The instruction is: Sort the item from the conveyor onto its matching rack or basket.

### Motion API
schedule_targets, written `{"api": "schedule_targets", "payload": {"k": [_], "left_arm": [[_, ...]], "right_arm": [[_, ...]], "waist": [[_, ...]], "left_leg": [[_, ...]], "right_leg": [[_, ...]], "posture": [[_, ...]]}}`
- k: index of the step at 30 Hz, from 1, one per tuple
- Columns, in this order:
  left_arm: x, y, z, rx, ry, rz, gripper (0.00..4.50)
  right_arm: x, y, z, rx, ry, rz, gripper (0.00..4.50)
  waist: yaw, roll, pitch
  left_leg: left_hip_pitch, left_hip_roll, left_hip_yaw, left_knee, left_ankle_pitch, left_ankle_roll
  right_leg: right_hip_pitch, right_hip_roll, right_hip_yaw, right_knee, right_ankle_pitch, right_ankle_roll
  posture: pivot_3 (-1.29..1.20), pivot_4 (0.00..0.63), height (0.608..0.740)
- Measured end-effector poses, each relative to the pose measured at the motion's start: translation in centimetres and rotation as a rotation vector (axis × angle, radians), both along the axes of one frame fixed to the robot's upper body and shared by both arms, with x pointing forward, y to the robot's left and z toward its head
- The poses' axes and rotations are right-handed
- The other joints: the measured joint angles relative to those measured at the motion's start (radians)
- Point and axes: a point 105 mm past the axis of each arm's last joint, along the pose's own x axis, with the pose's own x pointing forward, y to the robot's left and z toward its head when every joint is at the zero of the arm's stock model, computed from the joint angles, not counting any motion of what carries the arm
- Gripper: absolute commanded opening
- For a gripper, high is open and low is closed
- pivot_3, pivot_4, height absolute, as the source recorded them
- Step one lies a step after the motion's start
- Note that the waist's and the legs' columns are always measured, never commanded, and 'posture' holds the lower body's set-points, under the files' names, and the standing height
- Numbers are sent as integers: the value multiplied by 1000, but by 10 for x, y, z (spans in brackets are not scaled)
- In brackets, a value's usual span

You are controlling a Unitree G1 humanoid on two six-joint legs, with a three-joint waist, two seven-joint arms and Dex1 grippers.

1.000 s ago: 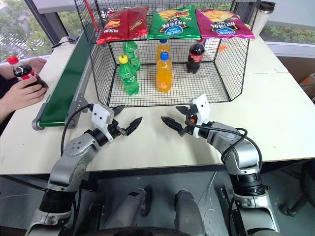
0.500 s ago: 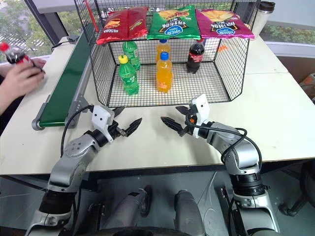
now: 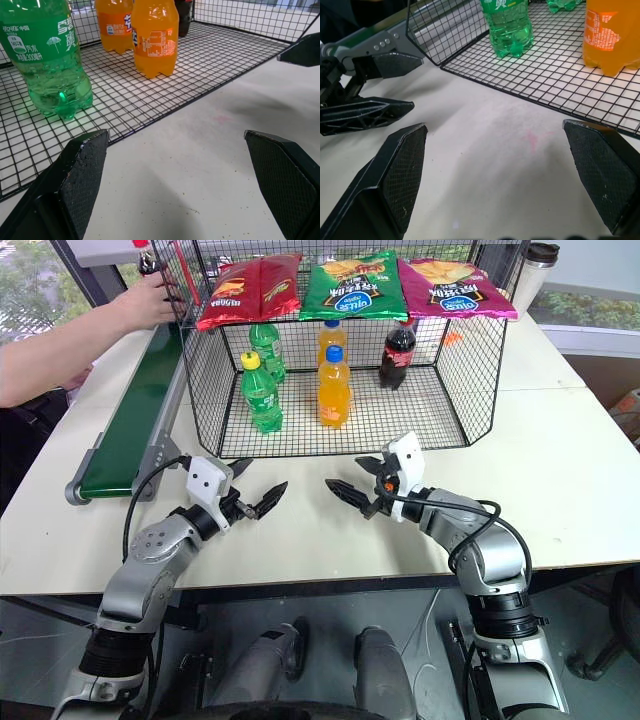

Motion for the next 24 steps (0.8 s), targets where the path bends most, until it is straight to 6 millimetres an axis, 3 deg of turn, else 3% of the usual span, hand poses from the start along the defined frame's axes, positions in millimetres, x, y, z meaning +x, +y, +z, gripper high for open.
{"api": "schedule_targets", "payload": {"k": [14,18,21,24], "left_arm": [[4,6,14,7,-55,9,4500],[1,9,27,8,-89,19,4500],[3,26,50,-74,-134,114,4500],[11,58,70,-169,-180,292,4500]], "right_arm": [[-10,2,7,-26,-28,93,4464],[-13,9,22,-22,-81,127,4464],[-14,18,38,-19,-137,160,4464],[-15,23,42,-10,-150,180,4464]], "waist": [[0,0,0],[-1,0,0],[-1,0,0],[0,0,0]], "left_leg": [[0,0,0,0,0,0],[-1,0,0,0,0,0],[-1,0,-1,0,0,0],[-1,0,-1,0,0,0]], "right_leg": [[0,0,0,0,0,0],[-1,0,0,0,0,0],[-1,0,0,0,-1,1],[0,0,-1,0,-1,2]], "posture": [[0,150,738],[0,150,738],[0,150,738],[0,150,738]]}}
